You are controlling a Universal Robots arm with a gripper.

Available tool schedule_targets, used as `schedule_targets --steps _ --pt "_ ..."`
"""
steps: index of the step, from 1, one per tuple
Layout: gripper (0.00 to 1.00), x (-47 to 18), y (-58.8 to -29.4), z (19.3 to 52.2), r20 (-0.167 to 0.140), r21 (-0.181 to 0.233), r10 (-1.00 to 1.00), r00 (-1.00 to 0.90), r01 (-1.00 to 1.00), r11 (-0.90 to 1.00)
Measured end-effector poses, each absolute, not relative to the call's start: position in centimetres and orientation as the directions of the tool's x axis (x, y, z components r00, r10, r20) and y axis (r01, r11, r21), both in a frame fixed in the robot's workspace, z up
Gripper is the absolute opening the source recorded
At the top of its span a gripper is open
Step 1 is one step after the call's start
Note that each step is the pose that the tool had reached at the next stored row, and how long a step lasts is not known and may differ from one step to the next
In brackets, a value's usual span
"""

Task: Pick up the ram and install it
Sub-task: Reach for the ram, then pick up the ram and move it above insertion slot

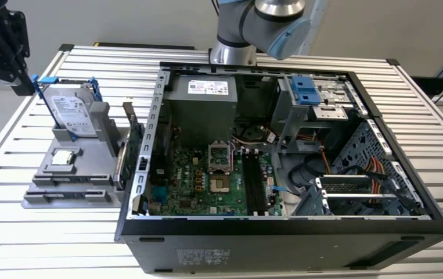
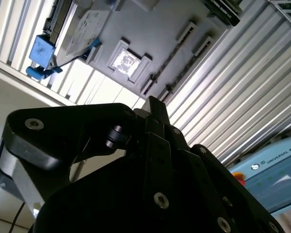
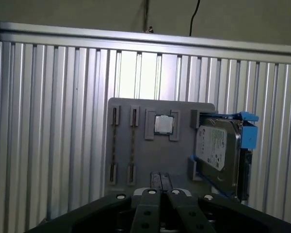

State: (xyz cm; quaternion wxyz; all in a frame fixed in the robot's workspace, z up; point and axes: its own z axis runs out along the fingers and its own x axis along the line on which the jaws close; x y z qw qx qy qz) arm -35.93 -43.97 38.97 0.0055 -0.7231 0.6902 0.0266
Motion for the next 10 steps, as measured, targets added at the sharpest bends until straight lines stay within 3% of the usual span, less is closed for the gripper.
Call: schedule_targets --steps 7,8,10 --pt "0.0 -35.9 -43.97 38.95 -0.046 0.029 -0.998 0.045 -0.999 -0.046" --pt "1.0 -35.9 -43.97 38.95 -0.046 0.029 -0.998 0.045 -0.999 -0.046" --pt "1.0 -35.9 -43.97 38.95 -0.046 0.029 -0.998 0.045 -0.999 -0.046"
